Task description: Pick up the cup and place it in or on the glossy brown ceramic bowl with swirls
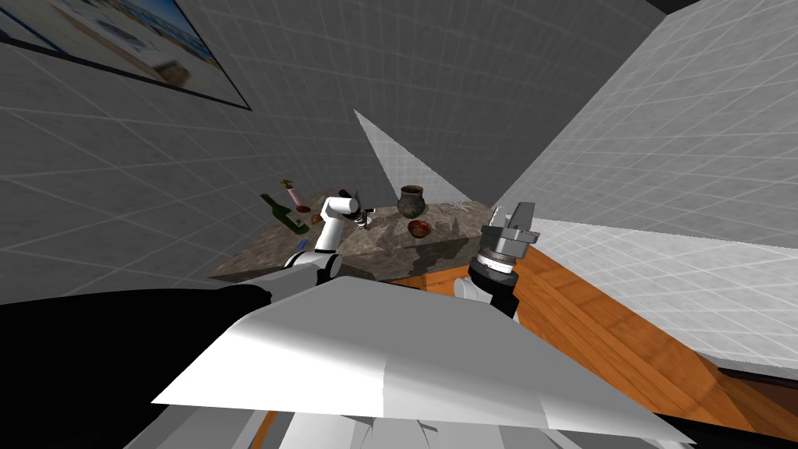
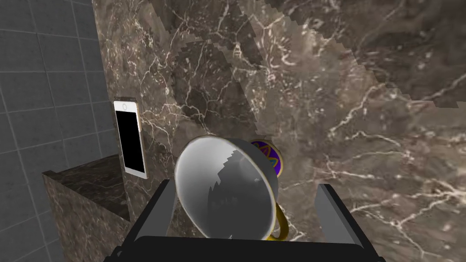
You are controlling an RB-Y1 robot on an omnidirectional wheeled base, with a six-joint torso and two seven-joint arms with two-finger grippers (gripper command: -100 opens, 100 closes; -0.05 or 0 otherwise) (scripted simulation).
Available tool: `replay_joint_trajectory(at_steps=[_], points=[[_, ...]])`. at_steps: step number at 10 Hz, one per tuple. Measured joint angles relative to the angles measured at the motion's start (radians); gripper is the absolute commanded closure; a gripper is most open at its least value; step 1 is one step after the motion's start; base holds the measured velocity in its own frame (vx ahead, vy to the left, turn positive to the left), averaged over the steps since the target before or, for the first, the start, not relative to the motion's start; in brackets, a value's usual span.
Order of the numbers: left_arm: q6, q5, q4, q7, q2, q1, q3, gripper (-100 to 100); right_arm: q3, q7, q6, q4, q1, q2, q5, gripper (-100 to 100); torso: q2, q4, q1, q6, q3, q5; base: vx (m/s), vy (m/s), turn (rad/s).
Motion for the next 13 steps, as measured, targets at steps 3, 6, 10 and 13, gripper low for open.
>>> replay_joint_trajectory(at_steps=[3, 6, 10, 13], points=[[0.011, 0.018, 0.048, -0.011, 0.010, -0.007, -0.008, 0, 0.000, 0.000, 0.000, 0.000, 0.000, 0.000, 0.000, 0, 0.002, 0.001, -0.006, 0.000, 0.002, -0.002, 0.000, 0.000, 0.000], [-0.021, 0.009, 0.070, -0.016, 0.002, 0.001, -0.013, -100, 0.000, 0.000, 0.000, 0.000, 0.000, 0.000, 0.000, 0, 0.002, 0.001, -0.006, 0.000, 0.002, -0.002, 0.000, 0.000, 0.000], [-0.039, 0.006, 0.082, -0.018, -0.001, 0.003, -0.014, 100, 0.000, 0.000, 0.000, 0.000, 0.000, 0.000, 0.000, 0, 0.002, 0.001, -0.006, 0.001, 0.001, -0.002, 0.000, 0.000, 0.000], [-0.039, 0.006, 0.083, -0.017, -0.001, 0.003, -0.014, 0, 0.000, 0.000, 0.000, 0.000, 0.000, 0.000, 0.000, 0, 0.002, 0.001, -0.007, 0.001, 0.001, -0.002, 0.000, 0.000, 0.000]])
